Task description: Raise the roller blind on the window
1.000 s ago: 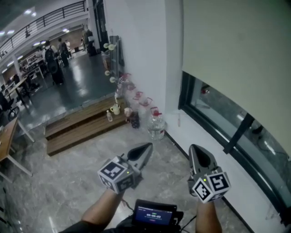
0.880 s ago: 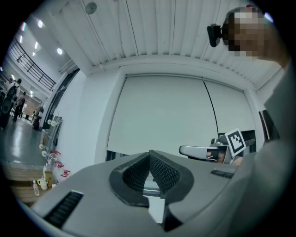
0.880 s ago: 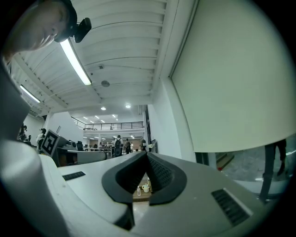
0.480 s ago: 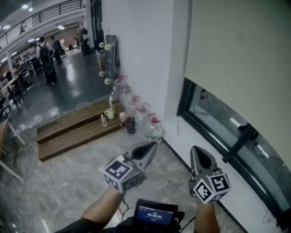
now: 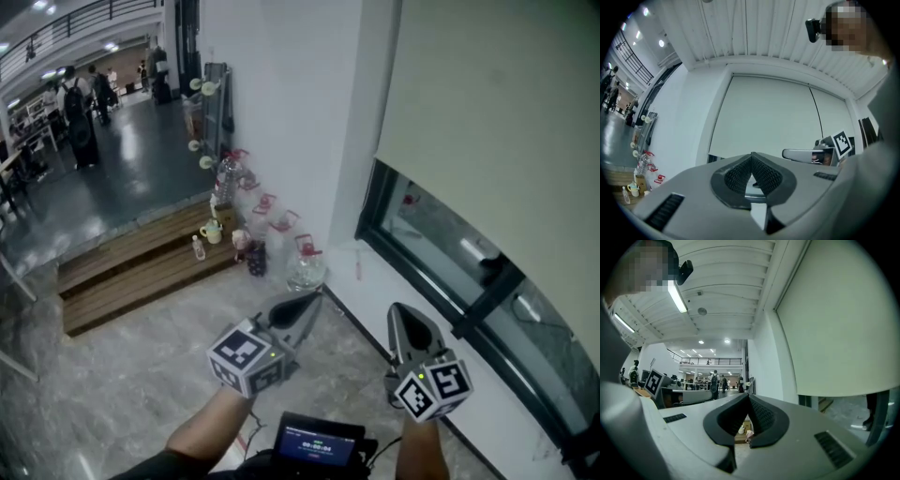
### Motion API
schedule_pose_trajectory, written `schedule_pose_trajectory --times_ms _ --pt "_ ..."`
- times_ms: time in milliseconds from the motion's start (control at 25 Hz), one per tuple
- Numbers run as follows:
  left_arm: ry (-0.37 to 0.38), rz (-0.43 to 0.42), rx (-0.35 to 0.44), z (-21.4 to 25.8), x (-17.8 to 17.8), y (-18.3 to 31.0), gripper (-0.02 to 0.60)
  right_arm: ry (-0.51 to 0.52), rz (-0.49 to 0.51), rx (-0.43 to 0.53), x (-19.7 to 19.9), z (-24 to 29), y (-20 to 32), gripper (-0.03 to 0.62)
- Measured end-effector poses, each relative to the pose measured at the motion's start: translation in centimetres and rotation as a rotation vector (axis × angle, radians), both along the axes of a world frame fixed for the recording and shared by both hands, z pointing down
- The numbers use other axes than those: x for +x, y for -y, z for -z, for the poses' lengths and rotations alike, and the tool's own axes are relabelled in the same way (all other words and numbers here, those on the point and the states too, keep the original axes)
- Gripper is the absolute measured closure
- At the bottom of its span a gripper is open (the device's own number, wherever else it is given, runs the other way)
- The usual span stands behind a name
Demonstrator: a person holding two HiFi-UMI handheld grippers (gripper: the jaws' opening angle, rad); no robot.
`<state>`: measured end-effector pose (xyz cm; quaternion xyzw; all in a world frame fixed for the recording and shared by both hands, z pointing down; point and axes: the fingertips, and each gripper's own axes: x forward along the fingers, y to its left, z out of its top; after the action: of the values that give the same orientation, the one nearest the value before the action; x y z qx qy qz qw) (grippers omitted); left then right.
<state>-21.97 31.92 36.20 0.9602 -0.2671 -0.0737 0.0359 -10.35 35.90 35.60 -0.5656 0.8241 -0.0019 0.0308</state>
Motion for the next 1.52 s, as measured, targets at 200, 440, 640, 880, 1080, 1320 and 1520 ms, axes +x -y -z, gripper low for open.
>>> schedule_pose_trajectory --times_ms 200,440,640,880,1080,1320,1520 --pt "0.021 0.009 -0.02 -0.4 0.9 2.8 0.589 0.012 0.007 -0.009 1.0 -0.2 3.1 0.589" --pt "0.054 0.038 0.001 0.1 2.7 6.5 0.589 0.043 0.048 -0.003 2.6 -0.5 7.6 0.589" --pt "0.046 0.048 0.027 1.7 6.2 10.6 0.589 0.049 0.076 0.029 5.9 0.8 11.8 0.589" --pt "0.068 0.076 0.024 2.1 10.1 14.8 0.589 0.064 0.092 0.053 10.4 1.5 16.3 0.589" --pt "0.072 0.094 0.027 2.0 12.6 17.4 0.589 0.06 0.113 0.06 13.0 1.7 18.8 0.589" --pt "0.075 0.107 0.017 1.7 15.5 19.6 0.589 0.061 0.139 0.062 15.3 1.6 20.8 0.589" --pt "0.097 0.094 0.005 1.4 17.3 20.6 0.589 0.096 0.142 0.076 16.7 1.7 21.9 0.588"
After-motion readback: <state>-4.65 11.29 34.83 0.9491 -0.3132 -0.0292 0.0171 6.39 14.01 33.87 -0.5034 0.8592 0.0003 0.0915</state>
